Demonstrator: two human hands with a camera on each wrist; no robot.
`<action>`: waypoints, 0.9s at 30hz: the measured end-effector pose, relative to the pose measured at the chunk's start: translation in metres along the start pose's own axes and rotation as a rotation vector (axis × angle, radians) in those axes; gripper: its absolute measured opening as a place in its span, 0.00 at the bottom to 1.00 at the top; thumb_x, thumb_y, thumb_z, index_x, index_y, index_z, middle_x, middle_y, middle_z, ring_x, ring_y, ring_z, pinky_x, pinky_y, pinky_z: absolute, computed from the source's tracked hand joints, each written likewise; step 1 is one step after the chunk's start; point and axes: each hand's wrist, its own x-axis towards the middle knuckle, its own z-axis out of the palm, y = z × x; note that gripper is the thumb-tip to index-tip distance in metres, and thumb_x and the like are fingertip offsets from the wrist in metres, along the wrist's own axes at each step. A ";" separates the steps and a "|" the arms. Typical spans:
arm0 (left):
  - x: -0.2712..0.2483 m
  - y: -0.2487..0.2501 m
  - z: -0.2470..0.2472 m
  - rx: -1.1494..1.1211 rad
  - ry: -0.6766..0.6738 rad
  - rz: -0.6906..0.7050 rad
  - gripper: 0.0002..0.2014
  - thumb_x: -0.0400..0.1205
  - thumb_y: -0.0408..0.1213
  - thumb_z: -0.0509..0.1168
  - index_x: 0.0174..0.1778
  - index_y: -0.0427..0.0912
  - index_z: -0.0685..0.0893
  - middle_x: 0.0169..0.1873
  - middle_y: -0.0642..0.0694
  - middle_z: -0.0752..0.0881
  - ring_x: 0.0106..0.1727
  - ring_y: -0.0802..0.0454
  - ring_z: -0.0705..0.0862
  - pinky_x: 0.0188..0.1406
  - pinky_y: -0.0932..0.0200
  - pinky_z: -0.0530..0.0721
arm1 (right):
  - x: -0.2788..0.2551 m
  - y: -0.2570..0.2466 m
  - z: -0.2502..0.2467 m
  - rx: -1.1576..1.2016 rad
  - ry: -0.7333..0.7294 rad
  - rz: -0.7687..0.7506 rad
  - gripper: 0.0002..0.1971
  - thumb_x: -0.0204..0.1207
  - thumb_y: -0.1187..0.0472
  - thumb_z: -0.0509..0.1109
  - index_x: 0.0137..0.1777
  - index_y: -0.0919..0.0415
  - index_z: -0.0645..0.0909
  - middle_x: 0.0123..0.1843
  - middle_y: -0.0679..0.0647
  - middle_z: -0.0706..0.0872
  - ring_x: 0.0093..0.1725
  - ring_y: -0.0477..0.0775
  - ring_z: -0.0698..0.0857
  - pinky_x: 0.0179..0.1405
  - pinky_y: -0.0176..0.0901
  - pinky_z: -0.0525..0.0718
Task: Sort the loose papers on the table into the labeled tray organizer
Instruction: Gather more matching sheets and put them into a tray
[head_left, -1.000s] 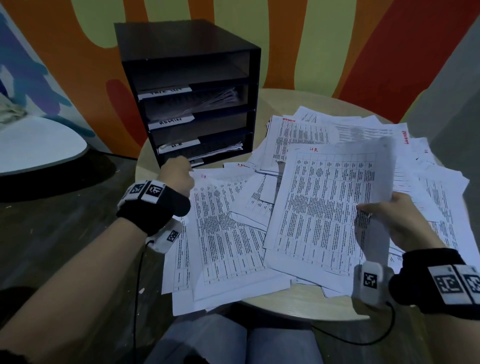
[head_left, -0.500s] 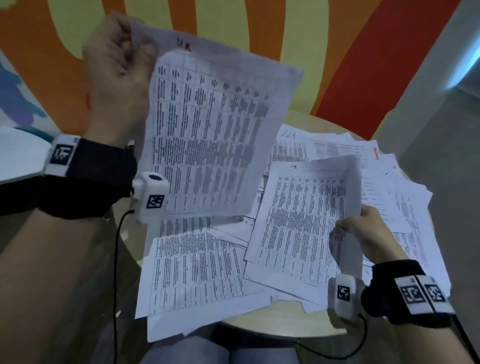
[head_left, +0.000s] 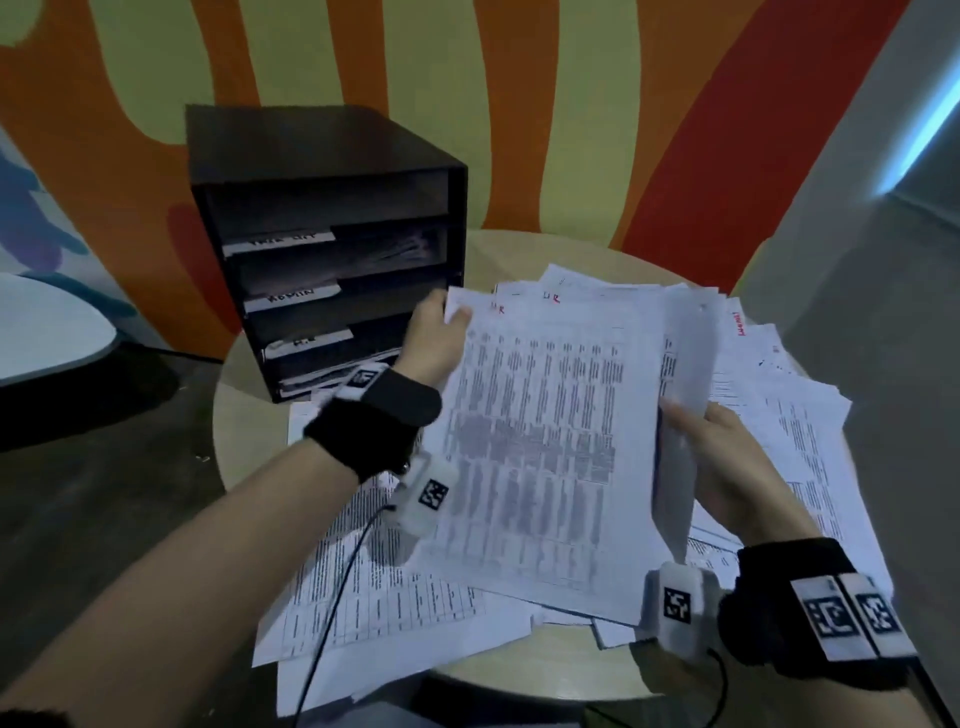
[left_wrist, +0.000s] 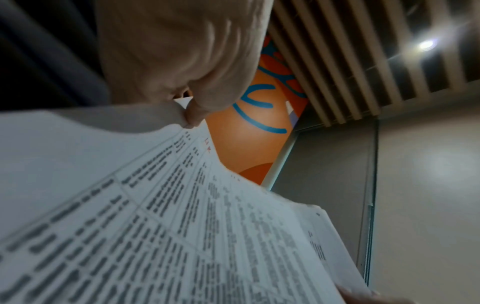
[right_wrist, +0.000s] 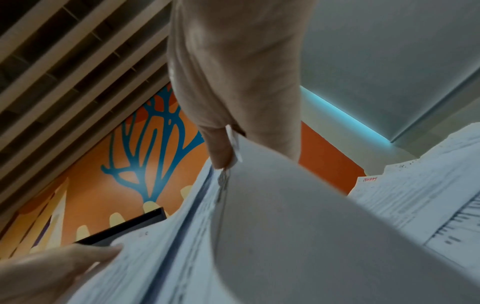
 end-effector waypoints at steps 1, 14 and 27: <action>0.001 -0.008 0.005 -0.038 -0.007 -0.040 0.14 0.89 0.34 0.56 0.68 0.33 0.76 0.66 0.37 0.81 0.67 0.40 0.80 0.74 0.42 0.74 | 0.001 0.001 0.002 0.008 0.008 0.014 0.16 0.85 0.53 0.62 0.54 0.65 0.85 0.51 0.65 0.90 0.50 0.64 0.88 0.58 0.60 0.82; -0.007 -0.031 -0.064 0.417 -0.110 -0.254 0.19 0.77 0.29 0.73 0.61 0.40 0.76 0.54 0.38 0.82 0.41 0.47 0.79 0.32 0.60 0.78 | 0.011 0.022 -0.004 -0.320 0.130 -0.022 0.13 0.72 0.71 0.76 0.55 0.75 0.82 0.42 0.65 0.85 0.35 0.59 0.80 0.33 0.44 0.76; -0.028 -0.040 -0.134 1.077 0.033 -0.042 0.06 0.78 0.23 0.65 0.42 0.36 0.87 0.47 0.40 0.88 0.51 0.45 0.85 0.40 0.64 0.72 | 0.019 0.028 -0.006 -0.302 0.165 0.005 0.14 0.71 0.68 0.77 0.53 0.73 0.80 0.43 0.68 0.84 0.39 0.62 0.80 0.39 0.48 0.77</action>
